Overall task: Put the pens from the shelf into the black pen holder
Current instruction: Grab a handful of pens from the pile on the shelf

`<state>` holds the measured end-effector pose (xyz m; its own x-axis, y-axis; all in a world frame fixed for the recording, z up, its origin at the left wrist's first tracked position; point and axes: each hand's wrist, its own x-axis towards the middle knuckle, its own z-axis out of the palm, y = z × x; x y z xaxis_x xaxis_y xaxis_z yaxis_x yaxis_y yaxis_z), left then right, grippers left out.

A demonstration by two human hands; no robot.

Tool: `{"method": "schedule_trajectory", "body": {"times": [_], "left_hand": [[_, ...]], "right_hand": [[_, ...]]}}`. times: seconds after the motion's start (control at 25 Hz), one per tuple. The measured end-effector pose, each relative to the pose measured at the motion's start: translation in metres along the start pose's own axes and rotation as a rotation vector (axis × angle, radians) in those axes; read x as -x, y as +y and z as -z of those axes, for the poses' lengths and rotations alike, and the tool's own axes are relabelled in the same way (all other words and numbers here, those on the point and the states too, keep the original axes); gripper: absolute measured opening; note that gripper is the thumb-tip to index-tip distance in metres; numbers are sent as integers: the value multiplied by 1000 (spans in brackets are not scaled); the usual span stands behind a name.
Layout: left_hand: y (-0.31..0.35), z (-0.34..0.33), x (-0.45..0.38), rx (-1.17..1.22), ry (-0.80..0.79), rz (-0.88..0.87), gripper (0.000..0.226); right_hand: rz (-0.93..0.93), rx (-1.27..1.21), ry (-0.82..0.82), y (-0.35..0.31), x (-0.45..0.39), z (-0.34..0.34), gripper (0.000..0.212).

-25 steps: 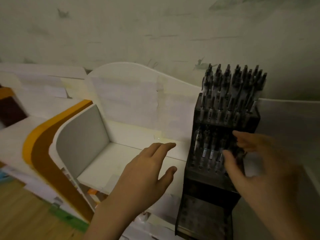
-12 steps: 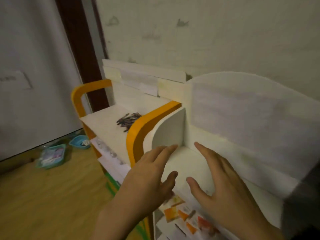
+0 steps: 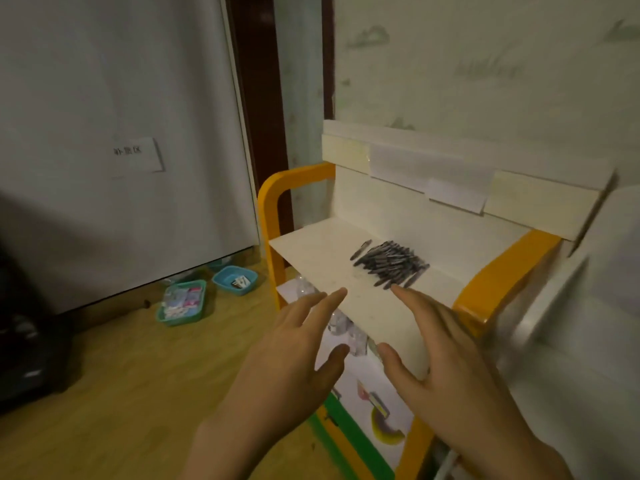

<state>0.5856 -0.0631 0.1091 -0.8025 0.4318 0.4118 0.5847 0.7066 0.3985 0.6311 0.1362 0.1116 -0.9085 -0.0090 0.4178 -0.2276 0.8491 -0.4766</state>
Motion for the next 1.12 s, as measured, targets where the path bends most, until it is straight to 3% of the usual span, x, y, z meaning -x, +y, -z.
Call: {"method": "schedule_trajectory", "body": {"times": [0.28,0.6,0.72,1.12], "left_hand": [[-76,2,-73,12,-24,-26,70],[-143,-41,-225,-23,-95,-120,69],[-161,-72,-291,30,-131,-174,68],[-200,-222,-426,221,-465,-230,59]], "right_hand": [[-65,50,23,7,-92,-58,65],[-245,37,89,80,-210,-113,64],[-330,62,130,115,-249,-124,63],[-669,289,137,200,-306,-158,62]]}}
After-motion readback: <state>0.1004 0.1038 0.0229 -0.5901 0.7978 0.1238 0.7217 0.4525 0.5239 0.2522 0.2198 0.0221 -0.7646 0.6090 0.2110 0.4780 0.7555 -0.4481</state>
